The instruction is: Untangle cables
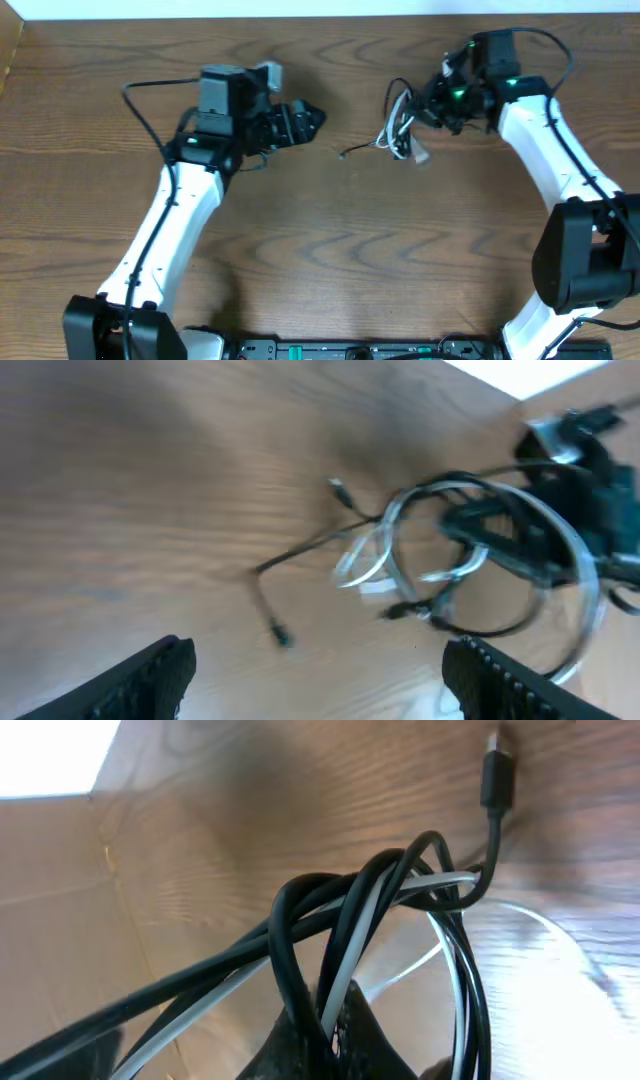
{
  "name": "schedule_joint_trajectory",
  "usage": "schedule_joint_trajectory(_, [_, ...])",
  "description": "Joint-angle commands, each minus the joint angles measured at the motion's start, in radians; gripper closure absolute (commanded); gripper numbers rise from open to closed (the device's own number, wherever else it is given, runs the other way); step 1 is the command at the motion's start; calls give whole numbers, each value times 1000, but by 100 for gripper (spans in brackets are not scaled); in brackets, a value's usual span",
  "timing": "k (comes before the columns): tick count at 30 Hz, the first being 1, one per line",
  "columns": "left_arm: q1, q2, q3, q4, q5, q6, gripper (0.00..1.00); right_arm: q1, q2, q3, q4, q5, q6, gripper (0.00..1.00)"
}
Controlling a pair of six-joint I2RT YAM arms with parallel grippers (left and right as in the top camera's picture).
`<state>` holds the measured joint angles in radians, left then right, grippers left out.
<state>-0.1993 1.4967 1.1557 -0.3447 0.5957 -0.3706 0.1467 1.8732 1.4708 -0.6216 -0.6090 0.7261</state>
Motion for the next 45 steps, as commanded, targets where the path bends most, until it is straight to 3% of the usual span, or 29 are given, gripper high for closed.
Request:
schedule_joint_trajectory(1, [-106,0,9,29,-88,-8,16,20,-9,2,61,49,167,99])
schedule_joint_trajectory(5, [-259,2,9,132,-246,-9,15,24,-9,2,144,-15,224,99])
schedule_joint_trajectory(10, [-356,65,8,263,-247,-9,15,24,-9,2,162,-61,224,99])
schedule_joint_trajectory(14, [-360,235,8,437,-359,-133,17,41,-9,2,153,-127,195,99])
schedule_joint_trajectory(16, [-360,253,8,441,-420,-216,29,41,-9,2,131,-126,177,99])
schedule_joint_trajectory(21, [-346,253,8,474,-432,-215,92,15,-9,2,89,-123,121,99])
schedule_joint_trajectory(22, [-331,251,8,474,-431,-215,93,-2,-9,2,65,-123,96,99])
schedule_joint_trajectory(26, [-241,185,8,415,-412,-214,93,-139,-9,2,-163,-24,-188,99])
schedule_joint_trajectory(31, [-236,182,8,402,-281,-206,93,-164,-9,2,-314,9,-383,99])
schedule_joint_trajectory(33, [-235,183,8,365,-282,-169,93,-164,-9,2,-308,-238,-569,99])
schedule_joint_trajectory(35, [-235,183,8,264,-283,-151,93,-174,-10,14,-298,-661,-763,99])
schedule_joint_trajectory(36, [-235,183,8,229,-282,-129,93,-188,-11,19,-286,-785,-788,99])
schedule_joint_trajectory(39, [-232,183,8,144,-230,-56,93,-239,-11,19,-199,-896,-716,99])
schedule_joint_trajectory(41, [-227,183,8,93,-150,13,93,-296,-11,19,-64,-854,-504,99])
schedule_joint_trajectory(42, [-226,182,8,40,-146,73,93,-357,-10,19,91,-773,-233,99])
schedule_joint_trajectory(43, [-226,183,8,-1,-146,117,93,-396,-11,19,166,-687,-104,99])
schedule_joint_trajectory(45, [-226,183,8,-55,-146,163,93,-444,-11,19,219,-510,-7,99])
